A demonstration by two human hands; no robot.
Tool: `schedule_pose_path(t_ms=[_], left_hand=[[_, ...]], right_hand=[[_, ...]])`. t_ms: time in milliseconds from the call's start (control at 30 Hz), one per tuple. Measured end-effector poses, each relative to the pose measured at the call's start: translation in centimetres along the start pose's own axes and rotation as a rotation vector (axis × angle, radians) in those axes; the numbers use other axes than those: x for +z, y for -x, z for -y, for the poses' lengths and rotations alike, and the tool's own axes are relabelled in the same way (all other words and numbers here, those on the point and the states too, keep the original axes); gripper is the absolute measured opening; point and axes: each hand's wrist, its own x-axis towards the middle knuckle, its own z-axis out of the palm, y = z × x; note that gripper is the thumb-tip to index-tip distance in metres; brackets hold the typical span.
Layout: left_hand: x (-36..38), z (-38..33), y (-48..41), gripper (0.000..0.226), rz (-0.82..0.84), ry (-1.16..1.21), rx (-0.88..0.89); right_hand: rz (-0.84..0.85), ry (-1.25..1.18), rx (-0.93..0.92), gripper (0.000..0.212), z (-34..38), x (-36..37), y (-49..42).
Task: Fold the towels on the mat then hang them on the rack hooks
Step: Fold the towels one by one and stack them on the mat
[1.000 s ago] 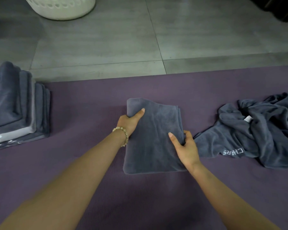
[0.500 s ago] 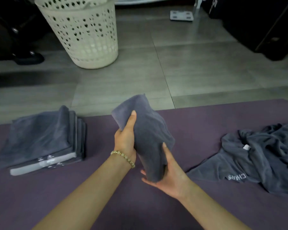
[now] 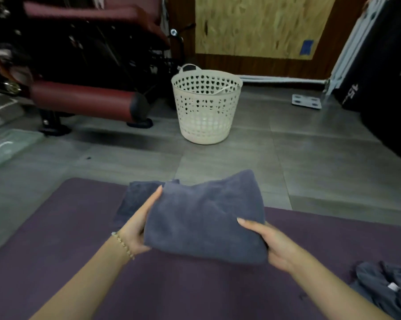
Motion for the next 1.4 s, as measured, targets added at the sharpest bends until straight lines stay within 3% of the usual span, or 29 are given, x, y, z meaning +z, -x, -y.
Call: schedule_pose_path(t_ms=[67,133,200,333,467,633,733,833,900,1000,1233,1400], left_hand=[[-1.7,-1.1,1.4,0.054,-0.009,-0.057,-0.029],[-3.9,-2.1,2.6,0.049,-0.051,-0.106,-0.043],[-6.6,-2.6,3.3,0.043,-0.033,-0.133,-0.009],[-11.4,-2.0,3.2,0.062,-0.017,-0.284,0.047],[-14.5,-3.4,0.6,0.054,-0.169,-0.548,0.186],[-16.4,-9.5,-3.8,0.053,-0.474,-0.727,0.445],[-18.4,-11.0,-6.6,0.054,-0.607,-0.893,0.449],[-21.2,-8.1,-8.2,0.061,-0.607,-1.181,0.250],[-22.3,-5.3,-8.6,0.063,-0.568,-1.277,0.100],[-22.8,-2.5,-8.8,0.062,-0.545,-1.302,0.020],[-17.7,-1.5,-9.3,0.056,-0.509,-1.634,0.112],[-9.9,-0.4,-10.4,0.059,-0.404,-1.719,0.227]], right_hand=[[0.019,0.055,0.013,0.076,0.2,2.0,-0.1],[0.015,0.109,0.055,0.052,0.5,4.0,-0.1],[0.022,0.207,0.088,0.043,0.3,5.3,-0.8],[0.041,0.453,-0.016,0.038,-0.9,8.2,-3.3],[0.028,0.665,-0.193,0.045,-1.5,11.1,-8.4],[-0.072,0.521,-0.298,0.045,-0.3,14.1,-16.7],[-0.253,0.516,-0.228,0.054,-1.1,14.8,-21.1],[-0.375,0.883,-0.175,0.057,-3.3,13.4,-22.1],[-0.314,1.113,-0.124,0.056,-4.9,11.7,-22.1],[-0.231,1.348,-0.065,0.060,-6.5,9.3,-22.0],[-0.184,1.569,-0.238,0.068,-3.5,5.0,-19.0],[-0.257,1.589,-0.321,0.069,-0.1,-0.4,-14.6]])
